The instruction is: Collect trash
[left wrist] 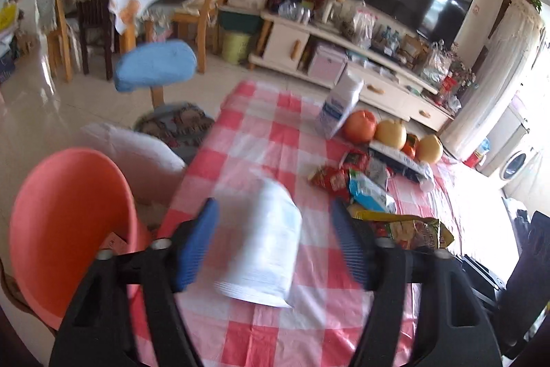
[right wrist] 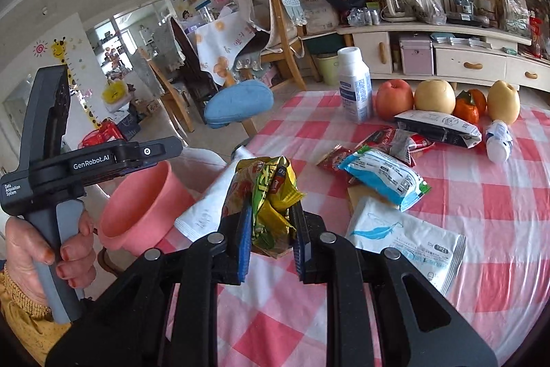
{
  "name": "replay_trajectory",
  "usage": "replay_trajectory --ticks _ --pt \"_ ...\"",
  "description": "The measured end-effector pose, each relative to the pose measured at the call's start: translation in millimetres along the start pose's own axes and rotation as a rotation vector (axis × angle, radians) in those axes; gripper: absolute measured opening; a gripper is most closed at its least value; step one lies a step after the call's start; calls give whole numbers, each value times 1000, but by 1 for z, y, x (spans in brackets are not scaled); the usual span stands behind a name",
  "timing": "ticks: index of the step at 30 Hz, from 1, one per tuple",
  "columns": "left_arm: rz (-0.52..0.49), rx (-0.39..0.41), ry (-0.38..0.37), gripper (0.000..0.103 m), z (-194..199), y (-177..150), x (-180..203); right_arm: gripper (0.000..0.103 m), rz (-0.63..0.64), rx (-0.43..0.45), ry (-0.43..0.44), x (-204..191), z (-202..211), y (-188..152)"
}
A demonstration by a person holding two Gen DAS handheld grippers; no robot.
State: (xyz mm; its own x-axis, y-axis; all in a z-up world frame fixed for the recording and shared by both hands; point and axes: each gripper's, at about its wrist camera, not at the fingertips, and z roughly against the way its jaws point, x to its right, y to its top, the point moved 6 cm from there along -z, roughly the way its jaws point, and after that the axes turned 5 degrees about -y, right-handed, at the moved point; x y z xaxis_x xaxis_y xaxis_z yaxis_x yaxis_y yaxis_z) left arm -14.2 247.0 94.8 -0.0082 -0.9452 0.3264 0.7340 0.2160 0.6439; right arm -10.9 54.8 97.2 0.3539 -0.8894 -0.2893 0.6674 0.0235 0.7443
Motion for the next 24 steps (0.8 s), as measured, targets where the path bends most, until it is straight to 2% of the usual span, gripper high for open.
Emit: replay_trajectory --ticks 2,3,9,12,14,19,22,23,24 --pt "-26 -52 19 85 -17 -9 3 21 -1 -10 -23 3 -2 -5" --pt "-58 -82 59 88 -29 -14 3 21 -3 -14 -28 4 -1 -8" --pt "-188 -183 189 89 -66 -37 4 21 1 -18 -67 18 1 -18" --pt "-277 -222 311 89 -85 -50 0 21 -7 -16 -68 25 2 -19" --pt "-299 -250 347 89 -93 -56 -4 21 -14 -17 -60 30 2 -20" --pt "-311 -289 364 89 -114 -66 -5 22 -29 -13 -55 41 6 -23" --pt "-273 -273 363 92 -118 -62 -8 22 -38 -12 -51 46 6 -24" --pt "-260 -271 360 90 -118 -61 -8 22 -41 -13 -50 46 6 -25" --pt "-248 -264 354 84 -118 -60 -9 22 -43 -13 -48 48 6 -26"
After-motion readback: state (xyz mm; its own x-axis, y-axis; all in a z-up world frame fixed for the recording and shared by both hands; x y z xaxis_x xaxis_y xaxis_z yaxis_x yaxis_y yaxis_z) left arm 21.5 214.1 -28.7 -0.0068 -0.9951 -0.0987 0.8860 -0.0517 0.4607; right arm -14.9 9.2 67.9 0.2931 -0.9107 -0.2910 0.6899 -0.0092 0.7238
